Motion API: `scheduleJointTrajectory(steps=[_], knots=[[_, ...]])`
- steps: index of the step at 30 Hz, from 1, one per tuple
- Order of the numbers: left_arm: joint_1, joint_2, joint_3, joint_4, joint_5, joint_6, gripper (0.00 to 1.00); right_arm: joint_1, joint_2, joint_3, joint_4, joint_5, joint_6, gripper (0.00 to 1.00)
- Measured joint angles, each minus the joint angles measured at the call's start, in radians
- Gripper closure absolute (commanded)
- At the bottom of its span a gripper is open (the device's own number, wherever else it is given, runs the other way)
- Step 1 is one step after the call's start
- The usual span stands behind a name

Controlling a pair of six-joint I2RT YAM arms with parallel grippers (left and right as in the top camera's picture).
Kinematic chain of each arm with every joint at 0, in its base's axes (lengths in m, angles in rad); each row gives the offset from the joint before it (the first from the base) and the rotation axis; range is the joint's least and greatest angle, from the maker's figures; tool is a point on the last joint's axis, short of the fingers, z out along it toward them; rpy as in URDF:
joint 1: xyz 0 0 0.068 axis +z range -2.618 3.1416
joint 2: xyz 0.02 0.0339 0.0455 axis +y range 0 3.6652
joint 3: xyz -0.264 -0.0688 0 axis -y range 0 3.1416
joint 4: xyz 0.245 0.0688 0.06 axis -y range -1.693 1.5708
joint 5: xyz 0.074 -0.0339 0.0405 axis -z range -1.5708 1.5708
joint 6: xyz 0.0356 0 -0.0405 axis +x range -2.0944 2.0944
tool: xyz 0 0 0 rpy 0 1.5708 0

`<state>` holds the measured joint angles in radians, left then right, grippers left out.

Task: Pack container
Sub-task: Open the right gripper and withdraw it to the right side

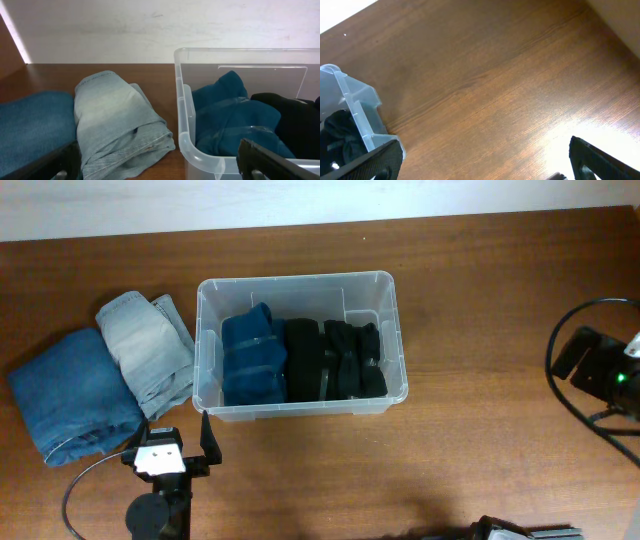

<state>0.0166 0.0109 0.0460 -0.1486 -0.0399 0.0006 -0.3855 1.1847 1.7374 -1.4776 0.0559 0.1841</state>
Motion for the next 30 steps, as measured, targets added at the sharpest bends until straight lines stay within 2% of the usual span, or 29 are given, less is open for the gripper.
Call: scheduleJointTrajectory(steps=[12, 30], knots=[[0.0, 0.0, 0.0, 0.0, 0.0, 0.0, 0.01, 0.0, 0.116, 0.0, 0.0, 0.0, 0.0, 0.02], [0.0, 0.0, 0.0, 0.0, 0.0, 0.0, 0.01, 0.0, 0.386, 0.0, 0.0, 0.0, 0.0, 0.02]])
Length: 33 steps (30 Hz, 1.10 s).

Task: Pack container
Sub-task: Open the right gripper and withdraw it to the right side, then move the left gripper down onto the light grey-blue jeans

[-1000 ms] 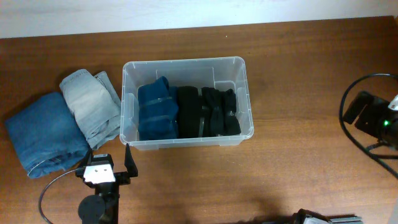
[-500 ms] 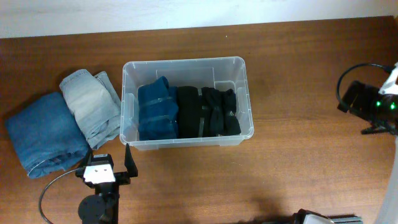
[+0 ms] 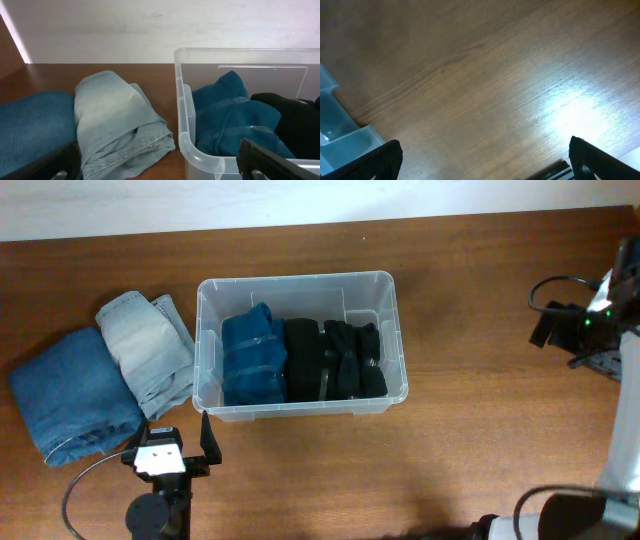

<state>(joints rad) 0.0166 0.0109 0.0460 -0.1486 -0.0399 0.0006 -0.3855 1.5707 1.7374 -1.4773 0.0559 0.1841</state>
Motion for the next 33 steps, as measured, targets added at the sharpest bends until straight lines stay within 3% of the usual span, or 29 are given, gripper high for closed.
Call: scheduleJointTrajectory(steps=[22, 29, 33], knots=[[0.0, 0.0, 0.0, 0.003, 0.0, 0.0, 0.01, 0.0, 0.087, 0.0, 0.0, 0.0, 0.0, 0.02], [0.0, 0.0, 0.0, 0.135, 0.034, 0.0, 0.01, 0.0, 0.087, 0.0, 0.0, 0.0, 0.0, 0.01], [0.0, 0.014, 0.07, 0.055, 0.059, 0.0, 0.01, 0.0, 0.087, 0.0, 0.0, 0.0, 0.0, 0.01]])
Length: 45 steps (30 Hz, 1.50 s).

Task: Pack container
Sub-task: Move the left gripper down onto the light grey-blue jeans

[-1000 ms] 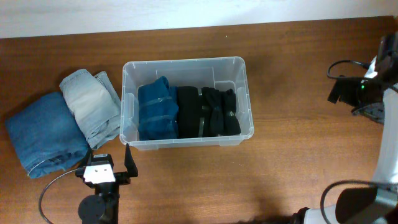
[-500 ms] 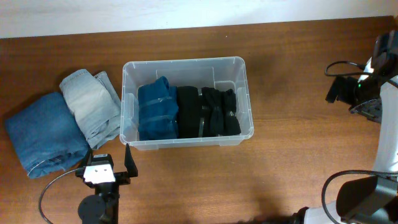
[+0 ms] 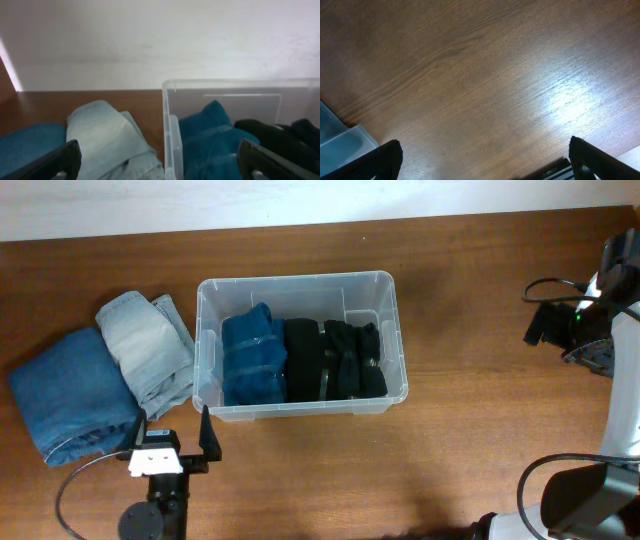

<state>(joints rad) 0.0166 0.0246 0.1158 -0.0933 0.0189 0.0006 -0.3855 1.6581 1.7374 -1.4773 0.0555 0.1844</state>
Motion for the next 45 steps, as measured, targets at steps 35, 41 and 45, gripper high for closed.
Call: scheduleJointTrajectory(steps=[35, 41, 45], knots=[[0.145, 1.53, 1.656, -1.138, -0.018, -0.105, 0.01, -0.004, 0.0, -0.001, 0.0, 0.0, -0.001, 0.02], [0.239, 1.678, 1.656, -1.153, 0.01, -0.173, 0.02, -0.004, 0.0, -0.001, 0.0, 0.0, 0.0, 0.02], [0.309, 1.754, 1.655, -1.155, 0.042, -0.192, 0.01, -0.004, 0.0, -0.001, 0.0, 0.0, -0.001, 0.02]])
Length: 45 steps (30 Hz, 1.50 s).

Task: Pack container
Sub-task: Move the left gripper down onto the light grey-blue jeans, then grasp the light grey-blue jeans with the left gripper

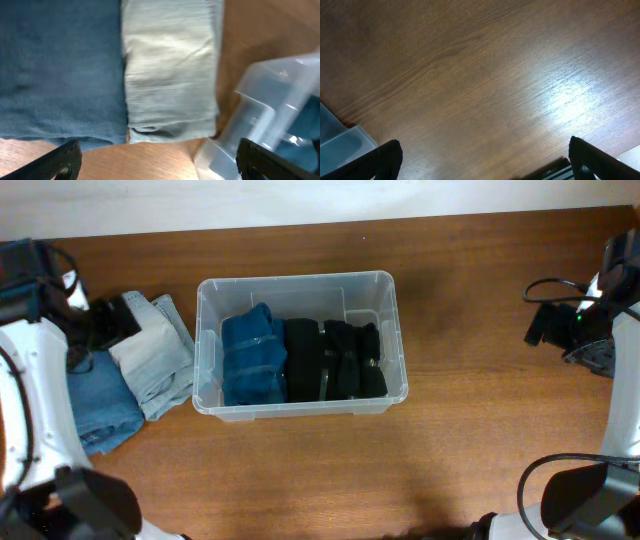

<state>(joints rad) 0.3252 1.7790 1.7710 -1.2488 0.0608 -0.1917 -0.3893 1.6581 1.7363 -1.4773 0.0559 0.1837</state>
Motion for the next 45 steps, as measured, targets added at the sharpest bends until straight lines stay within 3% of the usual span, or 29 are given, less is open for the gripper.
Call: scheduleJointTrajectory(steps=[8, 12, 18, 23, 33, 40, 45], knots=[[0.043, 0.084, -0.044, 0.039, 0.026, -0.008, 0.05, 0.0, 0.0, 0.0, 0.0, 0.0, 0.001, 0.02], [0.042, 0.132, -0.136, 0.116, 0.039, -0.005, 0.38, 0.0, 0.0, 0.0, 0.0, 0.0, 0.0, 0.02], [0.042, 0.18, -0.225, 0.195, 0.04, -0.004, 0.41, 0.0, 0.0, 0.0, 0.0, 0.0, 0.0, 0.02], [0.042, 0.202, -0.248, 0.229, 0.022, -0.003, 0.52, 0.0, 0.0, 0.0, 0.0, 0.0, 0.0, 0.02], [0.043, 0.204, -0.254, 0.251, -0.124, -0.003, 0.53, 0.0, 0.0, 0.0, 0.0, 0.0, 0.0, 0.02], [0.043, 0.204, -0.299, 0.307, -0.145, 0.004, 0.98, 0.0, 0.0, 0.0, 0.0, 0.0, 0.0, 0.02], [0.043, 0.206, -0.301, 0.316, -0.113, 0.007, 0.99, 0.0, 0.0, 0.0, 0.0, 0.0, 0.0, 0.02]])
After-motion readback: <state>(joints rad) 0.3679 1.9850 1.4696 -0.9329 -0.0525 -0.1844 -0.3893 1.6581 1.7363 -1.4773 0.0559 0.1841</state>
